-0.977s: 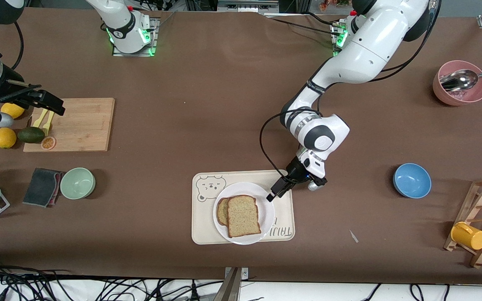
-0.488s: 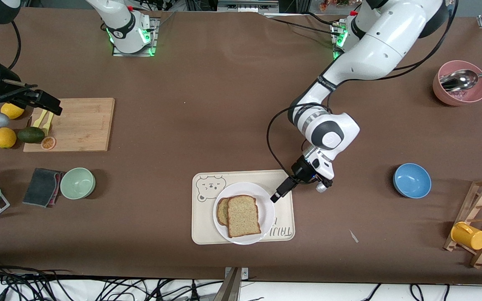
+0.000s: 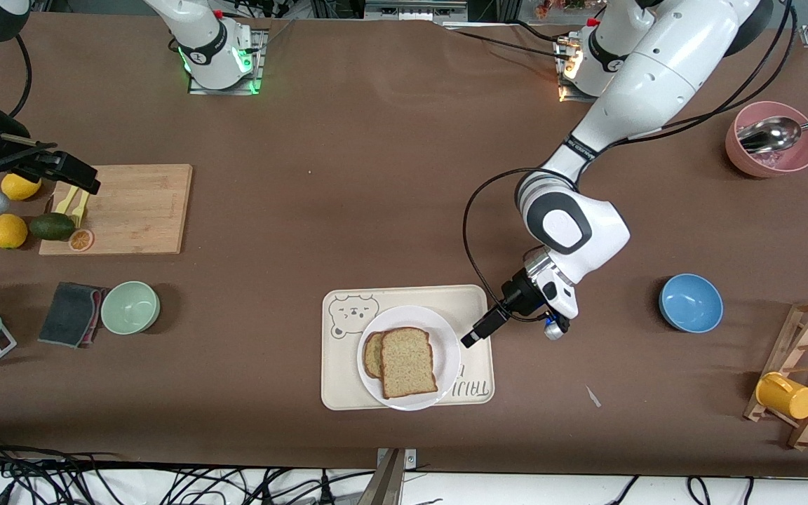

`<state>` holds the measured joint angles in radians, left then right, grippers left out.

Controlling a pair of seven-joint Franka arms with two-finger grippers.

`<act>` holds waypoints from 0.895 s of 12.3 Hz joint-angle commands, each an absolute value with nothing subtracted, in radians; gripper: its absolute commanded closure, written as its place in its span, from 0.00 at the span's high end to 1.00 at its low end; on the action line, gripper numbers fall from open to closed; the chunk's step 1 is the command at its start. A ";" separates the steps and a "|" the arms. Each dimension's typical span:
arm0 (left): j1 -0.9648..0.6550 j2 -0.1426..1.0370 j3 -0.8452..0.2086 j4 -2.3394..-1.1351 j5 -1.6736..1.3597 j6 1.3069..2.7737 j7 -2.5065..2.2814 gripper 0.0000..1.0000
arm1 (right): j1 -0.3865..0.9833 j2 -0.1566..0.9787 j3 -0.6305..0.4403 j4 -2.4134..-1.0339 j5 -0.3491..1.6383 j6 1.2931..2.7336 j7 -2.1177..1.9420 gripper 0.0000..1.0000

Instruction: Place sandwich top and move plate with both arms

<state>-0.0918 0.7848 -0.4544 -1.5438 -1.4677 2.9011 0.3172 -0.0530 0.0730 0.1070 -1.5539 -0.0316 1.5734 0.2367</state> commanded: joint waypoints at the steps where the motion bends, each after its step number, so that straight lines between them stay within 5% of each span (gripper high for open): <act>1: -0.061 0.712 -0.439 -1.638 -1.340 2.820 0.191 1.00 | -0.060 0.064 0.107 -1.555 -0.015 1.574 0.221 1.00; 11: -0.075 0.557 -0.146 -1.681 -0.518 2.272 -0.317 1.00 | -0.060 0.063 0.103 -1.548 -0.020 1.575 0.221 1.00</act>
